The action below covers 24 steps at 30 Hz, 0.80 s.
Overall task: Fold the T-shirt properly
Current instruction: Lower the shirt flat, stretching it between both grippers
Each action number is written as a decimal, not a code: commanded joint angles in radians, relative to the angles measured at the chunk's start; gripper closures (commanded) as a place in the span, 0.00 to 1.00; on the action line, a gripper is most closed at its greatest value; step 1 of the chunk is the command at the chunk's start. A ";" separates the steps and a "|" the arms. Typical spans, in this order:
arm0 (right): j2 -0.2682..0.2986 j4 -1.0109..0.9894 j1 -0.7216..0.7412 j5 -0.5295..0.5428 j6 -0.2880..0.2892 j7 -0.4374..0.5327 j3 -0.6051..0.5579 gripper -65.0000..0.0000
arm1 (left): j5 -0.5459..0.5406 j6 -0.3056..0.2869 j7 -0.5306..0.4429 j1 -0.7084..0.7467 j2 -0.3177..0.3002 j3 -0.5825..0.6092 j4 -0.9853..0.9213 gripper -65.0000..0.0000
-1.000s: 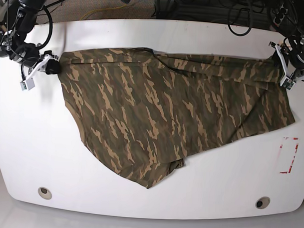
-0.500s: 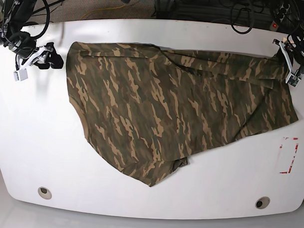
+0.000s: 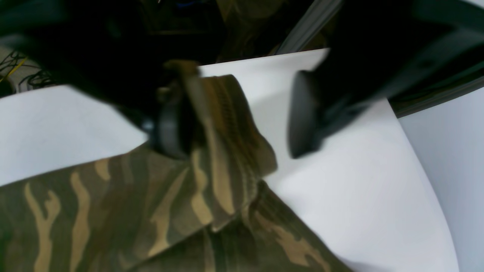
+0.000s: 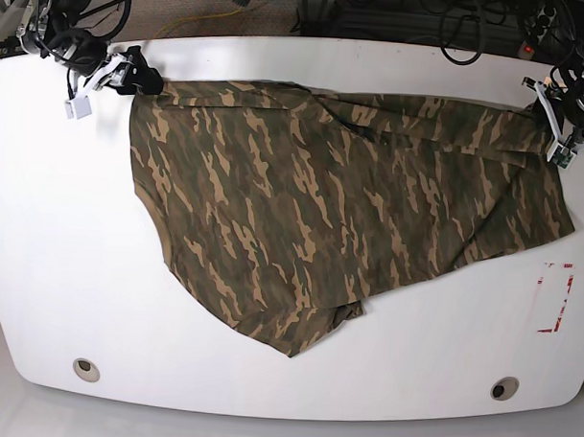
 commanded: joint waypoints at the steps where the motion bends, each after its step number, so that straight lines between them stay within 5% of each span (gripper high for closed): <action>1: -0.008 0.016 -0.002 0.000 0.002 -0.004 -0.019 0.37 | 0.001 0.006 -0.009 -0.003 -0.016 -0.008 0.014 0.67; 6: -0.051 0.016 0.027 -0.033 0.000 0.001 -0.030 0.48 | 0.001 0.006 -0.009 -0.003 -0.016 -0.008 0.014 0.81; 14: -0.076 0.016 0.090 -0.145 0.008 0.001 -0.028 1.00 | 0.004 0.006 -0.009 -0.003 -0.016 -0.008 0.014 0.82; 24: -0.030 0.263 -0.019 -0.114 0.009 0.000 -0.027 1.00 | 0.004 0.006 -0.016 -0.017 -0.016 -0.008 0.017 0.82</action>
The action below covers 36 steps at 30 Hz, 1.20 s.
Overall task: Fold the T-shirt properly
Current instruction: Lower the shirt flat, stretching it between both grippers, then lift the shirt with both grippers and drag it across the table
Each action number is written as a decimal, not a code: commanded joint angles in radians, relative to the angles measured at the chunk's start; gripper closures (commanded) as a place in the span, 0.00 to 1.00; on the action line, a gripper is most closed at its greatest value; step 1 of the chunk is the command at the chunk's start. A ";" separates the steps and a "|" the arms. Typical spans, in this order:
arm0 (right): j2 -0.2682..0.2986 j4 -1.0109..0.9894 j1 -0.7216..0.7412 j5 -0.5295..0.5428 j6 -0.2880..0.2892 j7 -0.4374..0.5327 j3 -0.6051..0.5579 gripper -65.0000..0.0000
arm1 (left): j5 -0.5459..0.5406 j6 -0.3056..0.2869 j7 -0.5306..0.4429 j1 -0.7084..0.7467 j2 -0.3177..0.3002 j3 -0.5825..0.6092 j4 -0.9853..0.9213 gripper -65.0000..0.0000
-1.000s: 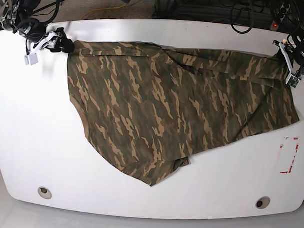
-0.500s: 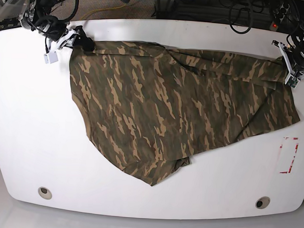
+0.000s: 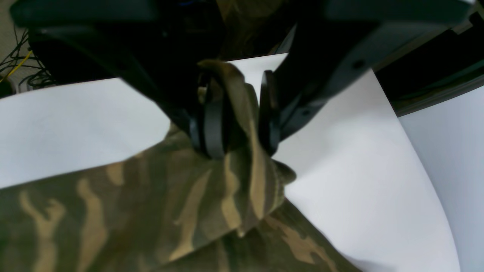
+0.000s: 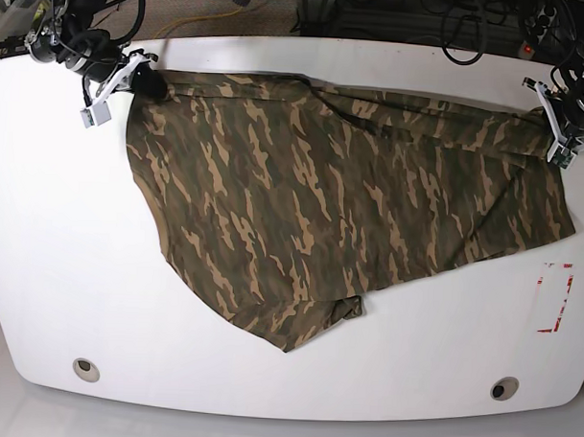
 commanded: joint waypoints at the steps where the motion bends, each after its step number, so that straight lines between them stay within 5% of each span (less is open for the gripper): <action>1: 0.020 0.096 -0.014 0.015 0.008 0.016 0.006 1.00 | 0.004 0.006 -0.013 -0.030 -0.012 -0.007 0.017 0.82; 16: 0.033 0.110 0.141 -0.115 0.008 0.012 0.042 1.00 | 0.007 0.006 -0.006 -0.194 0.038 0.074 0.017 0.82; 30: 0.008 0.063 0.077 -0.069 0.008 0.010 0.050 1.00 | 0.001 0.006 -0.006 -0.177 0.018 -0.012 0.019 0.82; 36: 0.003 0.096 0.130 -0.069 0.008 0.016 0.050 1.00 | 0.007 0.006 -0.010 -0.234 0.095 -0.007 0.020 0.82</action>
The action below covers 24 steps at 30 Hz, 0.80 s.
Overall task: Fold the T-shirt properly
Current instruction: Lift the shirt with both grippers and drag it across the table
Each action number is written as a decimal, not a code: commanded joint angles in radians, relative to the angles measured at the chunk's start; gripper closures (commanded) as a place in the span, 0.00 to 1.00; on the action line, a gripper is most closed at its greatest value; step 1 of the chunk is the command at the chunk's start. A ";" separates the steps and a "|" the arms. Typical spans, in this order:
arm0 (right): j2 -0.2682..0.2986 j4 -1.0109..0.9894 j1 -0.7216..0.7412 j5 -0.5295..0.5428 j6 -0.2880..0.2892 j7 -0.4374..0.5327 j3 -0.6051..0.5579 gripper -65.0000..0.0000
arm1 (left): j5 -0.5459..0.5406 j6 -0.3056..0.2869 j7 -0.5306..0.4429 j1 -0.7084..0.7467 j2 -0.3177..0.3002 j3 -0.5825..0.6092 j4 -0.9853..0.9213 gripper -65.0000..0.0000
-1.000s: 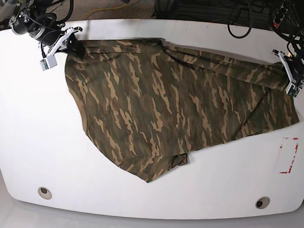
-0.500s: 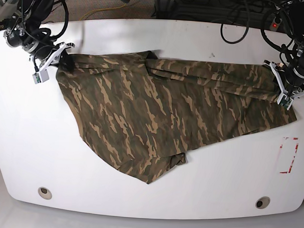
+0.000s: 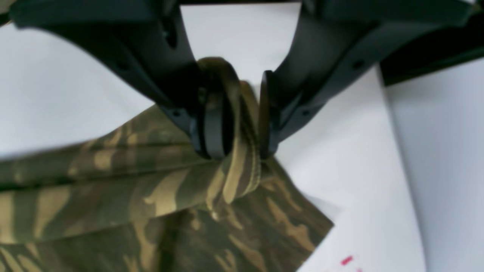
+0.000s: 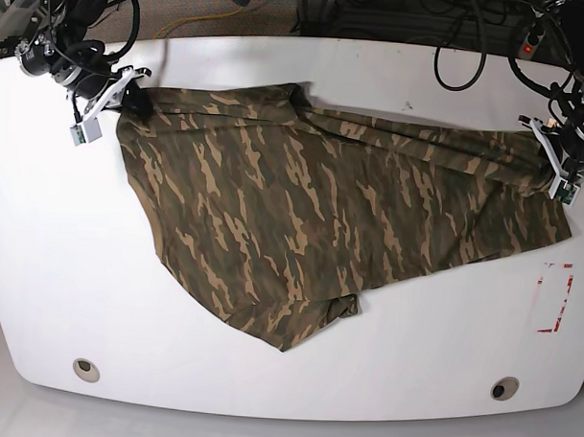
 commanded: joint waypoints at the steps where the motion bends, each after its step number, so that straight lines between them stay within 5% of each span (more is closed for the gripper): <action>1: 0.018 0.023 0.059 0.017 0.006 0.020 0.006 1.00 | -0.003 0.009 -0.015 -0.058 0.017 0.000 0.020 0.82; 16: 0.030 -0.209 0.558 -0.247 0.006 0.021 -0.003 1.00 | 0.238 0.009 -0.003 -0.360 0.106 0.221 0.016 0.82; 24: 0.130 -0.332 0.822 -0.310 0.006 0.037 -0.121 1.00 | 0.276 0.009 0.139 -0.594 0.106 0.238 0.021 0.82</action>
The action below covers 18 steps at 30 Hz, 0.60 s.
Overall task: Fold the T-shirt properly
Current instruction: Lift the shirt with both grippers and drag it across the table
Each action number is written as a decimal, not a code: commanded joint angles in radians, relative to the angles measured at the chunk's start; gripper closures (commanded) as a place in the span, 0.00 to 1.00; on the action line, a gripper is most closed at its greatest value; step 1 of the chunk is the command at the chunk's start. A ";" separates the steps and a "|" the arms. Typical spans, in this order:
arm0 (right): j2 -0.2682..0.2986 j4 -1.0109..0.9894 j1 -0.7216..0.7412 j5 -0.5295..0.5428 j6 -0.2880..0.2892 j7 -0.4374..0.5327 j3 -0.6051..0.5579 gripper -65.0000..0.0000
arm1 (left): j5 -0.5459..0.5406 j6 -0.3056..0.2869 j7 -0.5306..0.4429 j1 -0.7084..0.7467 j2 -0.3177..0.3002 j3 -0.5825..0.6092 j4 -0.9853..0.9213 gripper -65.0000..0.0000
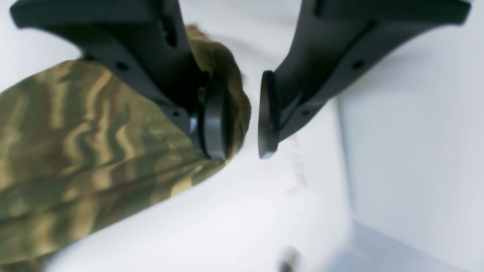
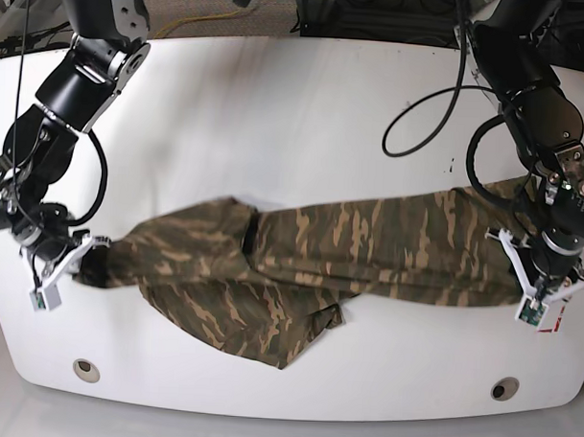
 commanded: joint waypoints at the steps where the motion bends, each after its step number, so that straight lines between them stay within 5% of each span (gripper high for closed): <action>1: 0.048 -0.012 0.076 0.020 0.000 0.036 -0.030 1.00 | 0.010 0.008 0.022 -0.069 -0.021 -0.004 0.017 0.82; 18: 0.127 -0.050 0.505 -0.023 0.000 0.040 -0.298 1.00 | 0.021 0.008 0.038 -0.489 -0.125 0.004 0.005 0.82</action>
